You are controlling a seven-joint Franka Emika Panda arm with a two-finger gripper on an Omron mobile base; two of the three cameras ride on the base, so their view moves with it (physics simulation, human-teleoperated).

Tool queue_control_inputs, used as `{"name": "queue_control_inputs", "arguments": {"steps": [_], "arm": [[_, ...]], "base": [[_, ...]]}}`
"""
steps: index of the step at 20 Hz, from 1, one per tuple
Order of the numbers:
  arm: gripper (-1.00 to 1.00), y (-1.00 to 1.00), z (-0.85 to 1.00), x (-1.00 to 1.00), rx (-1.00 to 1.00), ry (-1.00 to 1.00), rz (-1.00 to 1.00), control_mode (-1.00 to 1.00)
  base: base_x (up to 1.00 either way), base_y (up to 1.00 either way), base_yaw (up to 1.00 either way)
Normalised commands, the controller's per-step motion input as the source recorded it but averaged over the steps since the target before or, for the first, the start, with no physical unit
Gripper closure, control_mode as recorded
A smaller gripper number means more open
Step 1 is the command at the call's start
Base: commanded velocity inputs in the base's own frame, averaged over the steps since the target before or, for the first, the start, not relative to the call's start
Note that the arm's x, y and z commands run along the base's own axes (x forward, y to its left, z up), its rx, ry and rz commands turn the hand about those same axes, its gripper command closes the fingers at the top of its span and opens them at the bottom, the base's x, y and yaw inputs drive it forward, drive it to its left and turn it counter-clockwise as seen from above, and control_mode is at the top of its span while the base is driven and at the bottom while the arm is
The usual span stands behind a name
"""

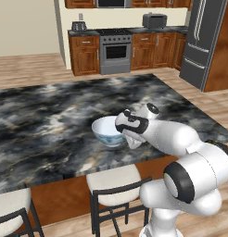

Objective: Pick up the bowls from the cabinet and place each bowl in front of a stool on the dining counter.

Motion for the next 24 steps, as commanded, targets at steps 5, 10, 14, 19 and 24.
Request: {"name": "queue_control_inputs", "arguments": {"steps": [5, 10, 14, 19, 24], "arm": [[1.0, 0.1, -0.25, 0.37, 0.0, 0.0, 0.01, -1.0], [1.0, 0.05, -0.24, 0.19, 0.0, 0.01, 0.01, -1.0], [1.0, 0.05, -0.17, 0.14, 0.0, 0.04, 0.01, -1.0], [-1.0, 0.02, 0.0, 0.0, 0.0, 0.04, 0.0, -1.0], [-1.0, 0.0, 0.14, 0.0, -0.01, -0.02, 0.0, -1.0]], "base": [[0.0, 0.0, 0.0], [0.0, 0.0, 0.0], [0.0, 0.0, 0.0], [0.0, 0.0, 0.0], [0.0, 0.0, 0.0]]}}
